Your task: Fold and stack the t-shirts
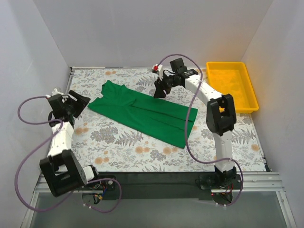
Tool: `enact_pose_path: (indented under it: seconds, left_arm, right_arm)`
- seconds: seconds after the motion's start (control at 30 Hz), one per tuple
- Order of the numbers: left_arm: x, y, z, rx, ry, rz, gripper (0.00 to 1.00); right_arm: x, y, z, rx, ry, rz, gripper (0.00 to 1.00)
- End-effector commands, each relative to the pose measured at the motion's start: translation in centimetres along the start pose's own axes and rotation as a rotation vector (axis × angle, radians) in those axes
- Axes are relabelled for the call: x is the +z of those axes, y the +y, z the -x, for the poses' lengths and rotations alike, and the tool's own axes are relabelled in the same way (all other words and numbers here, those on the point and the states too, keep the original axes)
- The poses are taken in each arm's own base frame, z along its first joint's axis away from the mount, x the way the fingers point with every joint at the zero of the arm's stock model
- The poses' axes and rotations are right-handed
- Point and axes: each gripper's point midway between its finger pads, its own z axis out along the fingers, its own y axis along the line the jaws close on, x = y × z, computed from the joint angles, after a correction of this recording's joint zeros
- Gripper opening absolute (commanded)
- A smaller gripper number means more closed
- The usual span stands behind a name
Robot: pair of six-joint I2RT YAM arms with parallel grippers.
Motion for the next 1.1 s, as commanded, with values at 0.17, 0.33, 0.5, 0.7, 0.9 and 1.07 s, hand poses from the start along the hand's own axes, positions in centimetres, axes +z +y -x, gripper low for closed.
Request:
enact_pose_path:
  seconds: [0.17, 0.33, 0.5, 0.7, 0.9, 1.07]
  left_arm:
    - [-6.3, -3.4, -6.3, 0.008, 0.12, -0.268, 0.65]
    - [-7.1, -3.0, -7.9, -0.008, 0.153, -0.28, 0.65]
    - [-7.4, -2.9, -8.5, -0.018, 0.163, -0.285, 0.64]
    - [-7.7, -3.1, -8.6, -0.027, 0.167, -0.295, 0.64]
    - [-7.9, -3.0, -8.9, -0.032, 0.171, -0.295, 0.64]
    - [-7.9, -2.9, -9.2, -0.038, 0.179, -0.297, 0.64]
  right_arm:
    - [7.0, -7.6, -0.8, 0.416, -0.045, -0.008, 0.59]
    - [9.3, -8.3, -4.2, 0.492, -0.007, -0.026, 0.57]
    - [10.0, -8.3, -6.5, 0.509, 0.032, -0.053, 0.56]
    - [10.0, -8.5, -7.8, 0.503, 0.068, -0.091, 0.58]
    - [10.5, -8.2, -9.1, 0.514, 0.093, -0.087, 0.58]
    - [10.9, -7.3, -10.2, 0.491, 0.124, -0.072, 0.53]
